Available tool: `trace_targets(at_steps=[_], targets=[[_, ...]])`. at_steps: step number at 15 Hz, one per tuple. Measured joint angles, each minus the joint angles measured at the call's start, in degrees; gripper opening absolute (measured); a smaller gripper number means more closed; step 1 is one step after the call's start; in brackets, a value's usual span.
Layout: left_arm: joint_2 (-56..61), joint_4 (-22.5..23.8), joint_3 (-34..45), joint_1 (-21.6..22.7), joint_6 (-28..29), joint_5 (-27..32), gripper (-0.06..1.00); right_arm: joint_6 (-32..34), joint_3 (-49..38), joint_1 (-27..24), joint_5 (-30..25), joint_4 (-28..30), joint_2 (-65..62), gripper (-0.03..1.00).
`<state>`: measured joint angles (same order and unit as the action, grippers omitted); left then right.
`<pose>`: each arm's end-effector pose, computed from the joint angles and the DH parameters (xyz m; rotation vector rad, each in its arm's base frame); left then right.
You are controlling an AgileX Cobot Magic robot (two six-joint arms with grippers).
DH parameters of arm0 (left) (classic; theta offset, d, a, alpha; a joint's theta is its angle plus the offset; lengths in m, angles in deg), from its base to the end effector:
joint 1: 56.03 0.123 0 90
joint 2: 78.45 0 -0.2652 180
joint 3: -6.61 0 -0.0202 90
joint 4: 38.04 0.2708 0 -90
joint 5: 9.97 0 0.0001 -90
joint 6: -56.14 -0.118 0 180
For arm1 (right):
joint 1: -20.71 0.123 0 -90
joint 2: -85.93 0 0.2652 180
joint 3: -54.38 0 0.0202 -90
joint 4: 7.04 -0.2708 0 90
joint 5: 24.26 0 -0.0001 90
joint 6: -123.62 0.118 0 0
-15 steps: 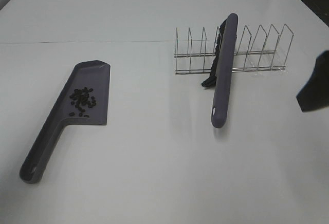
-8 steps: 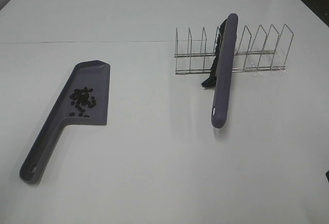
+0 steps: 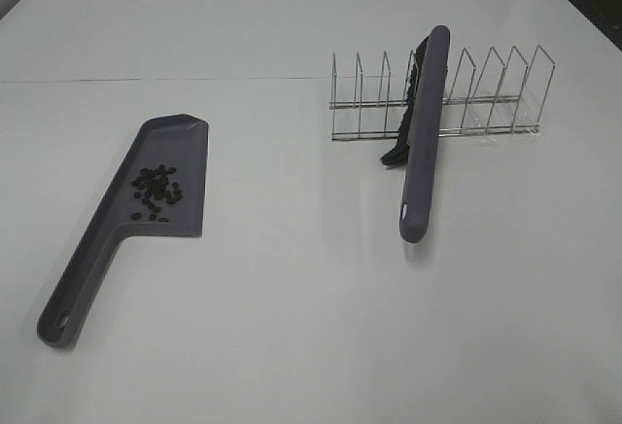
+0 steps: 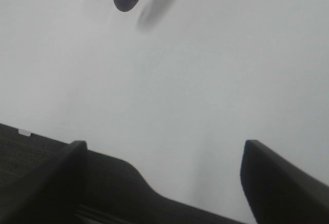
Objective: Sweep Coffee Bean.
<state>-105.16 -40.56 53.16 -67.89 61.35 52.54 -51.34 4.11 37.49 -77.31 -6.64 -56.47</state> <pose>0.0958 -0.0248 0.2550 0.1326 2.3738 -0.1990 0.1285 0.0381 0.2234 -0.2549 2.4528 0.1571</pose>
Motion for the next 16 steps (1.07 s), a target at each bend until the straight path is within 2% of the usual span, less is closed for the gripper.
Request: trace_targets(at_steps=[3,10,11,16], targets=[[3.90,0.06,0.00,0.00,-3.38,-0.57,0.83,0.00,0.00,0.00,0.00,-0.06,-3.38,0.76],[14.50,0.06,0.00,0.00,-3.61,-0.97,0.83,0.00,0.00,0.00,0.00,0.00,-8.37,0.76],[17.99,0.06,0.06,0.00,-3.61,-1.03,0.83,-1.03,0.00,0.00,0.00,0.00,-12.09,0.76],[18.62,0.11,0.34,0.00,-3.61,-1.03,0.83,-4.35,0.00,0.00,0.00,-0.40,-24.98,0.76]])
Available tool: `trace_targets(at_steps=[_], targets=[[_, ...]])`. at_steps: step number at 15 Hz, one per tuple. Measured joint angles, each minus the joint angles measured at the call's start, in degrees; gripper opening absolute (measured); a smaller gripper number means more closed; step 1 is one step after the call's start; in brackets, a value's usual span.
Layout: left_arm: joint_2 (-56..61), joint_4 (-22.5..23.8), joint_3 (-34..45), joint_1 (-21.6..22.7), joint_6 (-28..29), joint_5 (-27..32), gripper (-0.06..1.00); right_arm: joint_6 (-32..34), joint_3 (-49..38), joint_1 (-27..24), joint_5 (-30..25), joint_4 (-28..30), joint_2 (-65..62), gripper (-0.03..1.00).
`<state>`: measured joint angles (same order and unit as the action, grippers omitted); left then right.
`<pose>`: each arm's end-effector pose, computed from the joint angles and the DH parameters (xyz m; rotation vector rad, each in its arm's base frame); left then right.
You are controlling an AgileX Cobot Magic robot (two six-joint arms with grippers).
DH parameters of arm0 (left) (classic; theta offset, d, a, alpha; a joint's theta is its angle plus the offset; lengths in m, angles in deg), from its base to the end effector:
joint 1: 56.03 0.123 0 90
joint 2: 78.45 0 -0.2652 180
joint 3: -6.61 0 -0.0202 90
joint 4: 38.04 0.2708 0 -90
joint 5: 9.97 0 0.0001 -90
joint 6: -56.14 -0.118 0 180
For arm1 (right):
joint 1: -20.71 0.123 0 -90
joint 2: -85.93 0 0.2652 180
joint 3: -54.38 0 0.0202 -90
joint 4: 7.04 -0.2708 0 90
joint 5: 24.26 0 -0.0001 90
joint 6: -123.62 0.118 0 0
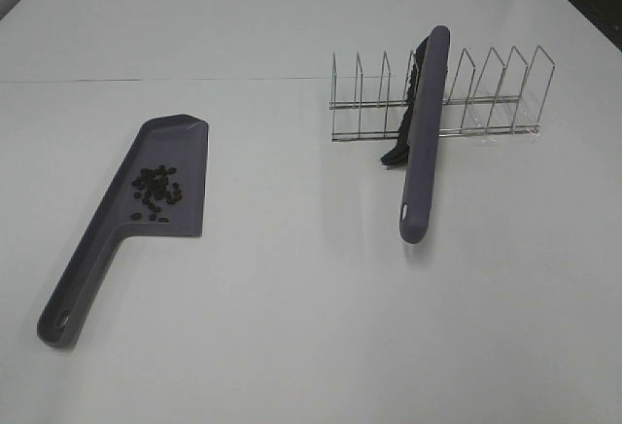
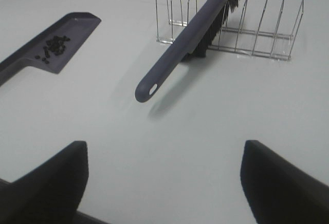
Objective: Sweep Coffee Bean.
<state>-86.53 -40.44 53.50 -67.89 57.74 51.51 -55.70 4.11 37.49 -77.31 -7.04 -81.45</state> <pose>0.0511 -0.0152 0.2797 0.1850 2.0290 -0.1977 0.0757 0.0228 0.2706 -0.2841 2.0089 0.1926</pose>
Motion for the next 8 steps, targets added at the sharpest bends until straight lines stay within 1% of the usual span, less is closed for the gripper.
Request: trace_targets(at_steps=[3,4,5,6,7,8], targets=[[0.00,0.00,0.00,0.00,0.00,0.00,0.83,-0.11,0.00,0.00,-0.29,-0.69,-4.41,0.76],[0.00,0.00,0.00,0.00,0.00,0.00,0.83,-0.11,0.06,0.00,-1.20,-1.03,-4.47,0.76],[0.00,0.00,0.00,0.00,0.00,0.00,0.83,-1.03,0.57,0.00,-6.42,-2.46,-4.47,0.76],[0.00,0.00,0.00,0.00,0.00,0.00,0.83,-2.23,0.63,0.00,-10.43,-3.15,-4.47,0.76],[0.00,0.00,0.00,0.00,0.00,0.00,0.83,-4.01,0.63,0.00,-12.03,-4.64,-4.47,0.76],[0.00,0.00,0.00,0.00,0.00,0.00,0.83,-5.50,0.63,0.00,-12.15,-6.07,-4.47,0.76]])
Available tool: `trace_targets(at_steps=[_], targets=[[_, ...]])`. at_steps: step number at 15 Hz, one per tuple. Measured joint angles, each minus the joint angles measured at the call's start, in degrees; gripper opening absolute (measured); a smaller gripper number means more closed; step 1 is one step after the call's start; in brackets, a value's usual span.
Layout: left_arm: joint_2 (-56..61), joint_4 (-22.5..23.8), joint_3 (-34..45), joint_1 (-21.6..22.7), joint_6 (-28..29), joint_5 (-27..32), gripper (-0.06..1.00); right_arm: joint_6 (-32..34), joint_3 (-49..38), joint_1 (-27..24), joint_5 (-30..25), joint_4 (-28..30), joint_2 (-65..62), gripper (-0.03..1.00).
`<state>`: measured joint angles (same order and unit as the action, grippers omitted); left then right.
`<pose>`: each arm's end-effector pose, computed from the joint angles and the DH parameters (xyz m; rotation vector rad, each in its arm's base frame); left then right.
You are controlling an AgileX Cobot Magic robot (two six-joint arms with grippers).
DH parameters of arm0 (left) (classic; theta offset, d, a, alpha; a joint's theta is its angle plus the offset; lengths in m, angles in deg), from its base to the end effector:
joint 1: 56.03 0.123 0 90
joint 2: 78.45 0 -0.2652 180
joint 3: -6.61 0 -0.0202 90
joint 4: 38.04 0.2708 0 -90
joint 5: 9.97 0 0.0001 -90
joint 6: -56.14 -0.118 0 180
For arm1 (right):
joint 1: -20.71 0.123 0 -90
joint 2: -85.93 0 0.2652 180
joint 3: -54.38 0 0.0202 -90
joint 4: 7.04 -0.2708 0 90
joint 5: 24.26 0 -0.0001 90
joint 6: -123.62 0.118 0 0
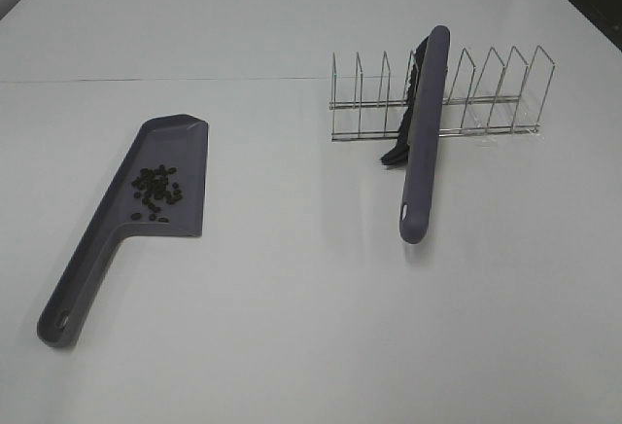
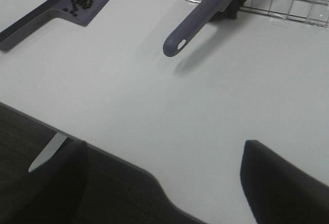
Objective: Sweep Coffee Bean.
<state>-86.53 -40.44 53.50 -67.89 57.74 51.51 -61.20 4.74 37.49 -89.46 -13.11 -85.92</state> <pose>0.0511 -0.0152 0.2797 0.1850 2.0290 -0.1977 0.0488 0.0266 0.2582 -0.4115 2.1122 0.2506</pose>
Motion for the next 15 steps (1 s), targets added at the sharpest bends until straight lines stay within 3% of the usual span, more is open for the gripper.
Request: trace_targets(at_steps=[4,7,13,15], targets=[[0.06,-0.06,0.00,0.00,-0.46,0.00,0.83,-5.90,-0.74,0.00,0.69,-4.81,0.00,0.76],[0.11,-1.78,0.00,0.00,-5.56,0.00,0.83,-6.70,-0.74,0.00,0.74,-2.98,0.00,0.76],[0.11,-1.95,0.00,0.00,-6.19,0.00,0.83,-6.70,-0.74,-0.11,0.80,-2.46,0.00,0.76],[0.11,-2.01,0.00,1.72,-6.30,0.00,0.83,-6.70,-0.74,-3.44,0.80,-2.46,0.00,0.76]])
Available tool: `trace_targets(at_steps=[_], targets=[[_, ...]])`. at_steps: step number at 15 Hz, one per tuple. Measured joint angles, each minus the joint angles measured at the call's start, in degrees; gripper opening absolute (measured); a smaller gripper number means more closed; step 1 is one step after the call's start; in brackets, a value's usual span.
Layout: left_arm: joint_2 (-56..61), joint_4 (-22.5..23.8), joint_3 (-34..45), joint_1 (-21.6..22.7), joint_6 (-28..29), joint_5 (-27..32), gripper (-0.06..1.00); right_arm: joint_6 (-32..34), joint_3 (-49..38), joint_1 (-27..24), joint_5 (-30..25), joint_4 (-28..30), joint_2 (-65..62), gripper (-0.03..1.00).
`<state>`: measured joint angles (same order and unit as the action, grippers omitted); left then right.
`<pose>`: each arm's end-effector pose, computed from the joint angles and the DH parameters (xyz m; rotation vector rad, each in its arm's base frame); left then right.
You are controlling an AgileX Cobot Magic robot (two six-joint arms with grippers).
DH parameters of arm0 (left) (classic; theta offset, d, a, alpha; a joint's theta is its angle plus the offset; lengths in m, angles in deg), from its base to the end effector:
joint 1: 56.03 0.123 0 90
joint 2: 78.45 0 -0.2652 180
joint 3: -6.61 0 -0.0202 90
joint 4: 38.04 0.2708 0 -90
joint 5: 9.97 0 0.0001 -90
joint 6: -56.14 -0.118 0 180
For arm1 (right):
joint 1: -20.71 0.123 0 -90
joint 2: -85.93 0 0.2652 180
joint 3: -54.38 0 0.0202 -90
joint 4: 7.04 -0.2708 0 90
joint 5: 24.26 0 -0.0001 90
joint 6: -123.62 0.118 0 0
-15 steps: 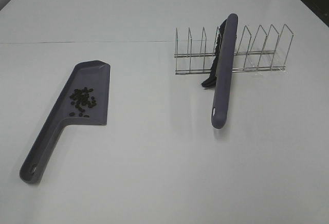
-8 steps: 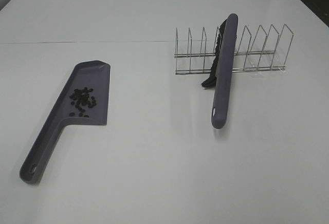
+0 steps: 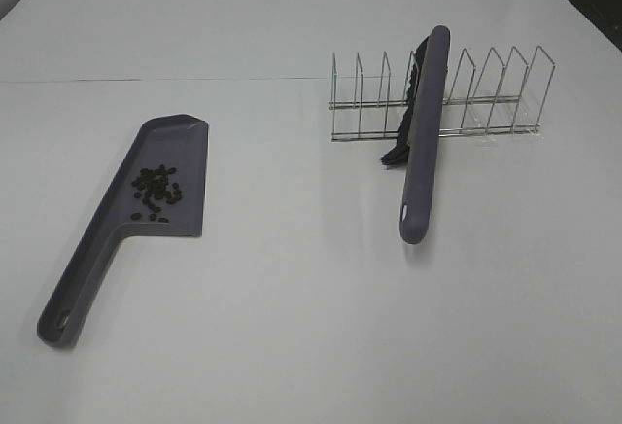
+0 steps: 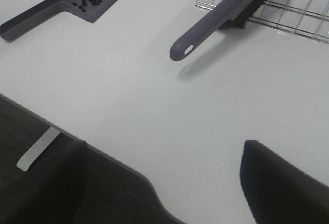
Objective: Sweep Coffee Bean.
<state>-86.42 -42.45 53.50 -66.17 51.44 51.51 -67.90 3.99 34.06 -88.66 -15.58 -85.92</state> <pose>0.0505 -0.0171 0.2800 0.2676 2.0138 -0.1516 0.0511 0.0284 0.2559 -0.4704 2.0899 0.2004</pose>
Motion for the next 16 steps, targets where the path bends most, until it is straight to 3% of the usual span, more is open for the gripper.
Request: trace_targets(at_steps=[1,5,16], targets=[[0.00,0.00,0.00,0.92,-0.06,0.00,0.83,0.00,0.00,-1.60,0.00,0.00,0.00,0.76],[0.00,0.00,0.00,11.57,-0.06,0.00,0.83,0.00,0.00,-15.87,0.00,0.00,0.00,0.76],[0.00,0.00,0.00,11.63,-0.06,0.00,0.83,0.00,0.00,-16.33,0.00,0.00,0.00,0.76]])
